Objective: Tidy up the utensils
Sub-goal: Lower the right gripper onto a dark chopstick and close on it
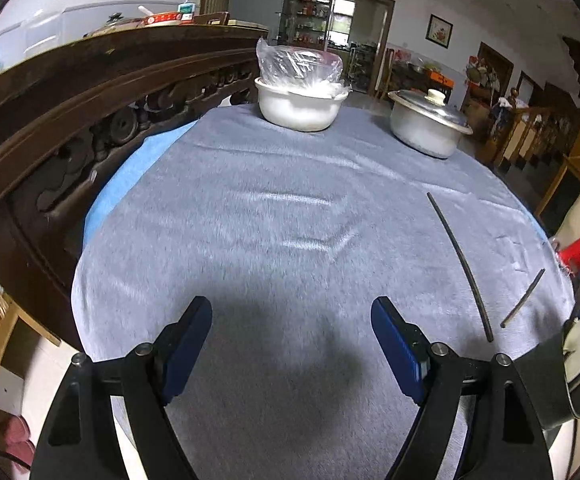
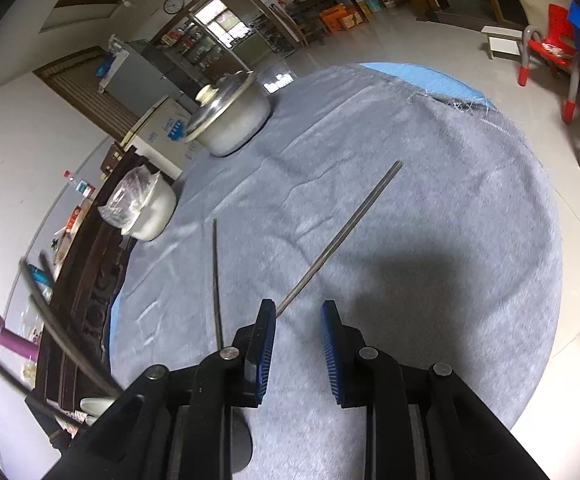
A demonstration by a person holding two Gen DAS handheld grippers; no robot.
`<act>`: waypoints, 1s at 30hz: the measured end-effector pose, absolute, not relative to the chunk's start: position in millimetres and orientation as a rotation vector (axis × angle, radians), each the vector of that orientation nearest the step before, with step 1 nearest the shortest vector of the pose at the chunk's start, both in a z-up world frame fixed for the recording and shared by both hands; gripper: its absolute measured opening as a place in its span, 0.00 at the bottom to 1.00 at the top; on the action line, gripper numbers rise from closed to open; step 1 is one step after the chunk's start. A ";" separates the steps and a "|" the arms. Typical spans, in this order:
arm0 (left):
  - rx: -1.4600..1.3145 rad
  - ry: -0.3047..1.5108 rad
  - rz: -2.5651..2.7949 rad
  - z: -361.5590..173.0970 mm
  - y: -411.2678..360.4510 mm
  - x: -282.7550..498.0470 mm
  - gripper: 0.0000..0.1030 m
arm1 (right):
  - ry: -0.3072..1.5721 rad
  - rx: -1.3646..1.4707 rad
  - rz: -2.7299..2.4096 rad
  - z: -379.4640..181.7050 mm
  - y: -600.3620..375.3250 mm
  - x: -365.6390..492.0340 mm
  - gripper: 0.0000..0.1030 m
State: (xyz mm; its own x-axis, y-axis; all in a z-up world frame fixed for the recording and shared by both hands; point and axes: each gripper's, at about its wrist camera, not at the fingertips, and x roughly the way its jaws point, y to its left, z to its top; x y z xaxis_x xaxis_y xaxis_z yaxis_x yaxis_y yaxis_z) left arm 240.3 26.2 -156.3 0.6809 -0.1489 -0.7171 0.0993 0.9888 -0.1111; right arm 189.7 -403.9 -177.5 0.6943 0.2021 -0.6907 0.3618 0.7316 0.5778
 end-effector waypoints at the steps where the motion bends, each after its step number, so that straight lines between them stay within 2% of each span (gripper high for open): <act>1: -0.055 0.807 -0.143 -155.2 25.4 242.4 0.80 | 0.819 0.770 -0.098 -177.1 -406.7 192.7 0.25; 11: 0.039 0.810 -0.173 -154.2 12.5 274.7 0.80 | 0.838 0.845 -0.116 -183.8 -437.4 232.3 0.25; 20: 0.040 0.864 -0.241 -155.1 -12.7 314.9 0.80 | 0.939 0.887 -0.297 -215.4 -471.2 276.5 0.26; 25: 0.079 0.892 -0.295 -153.4 -43.1 340.6 0.80 | 1.014 0.850 -0.399 -227.5 -478.1 295.8 0.27; 30: 0.037 0.940 -0.338 -151.7 -67.0 372.3 0.80 | 1.040 0.687 -0.420 -223.6 -463.2 323.5 0.25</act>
State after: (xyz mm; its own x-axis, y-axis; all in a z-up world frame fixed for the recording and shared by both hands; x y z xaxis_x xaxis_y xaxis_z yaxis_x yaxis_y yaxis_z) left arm 372.3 -67.0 -151.7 0.5416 -0.2688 -0.7965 0.3005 0.9468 -0.1151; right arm 323.5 -463.2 -223.6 0.4566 -0.0002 -0.8897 0.6172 0.7204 0.3166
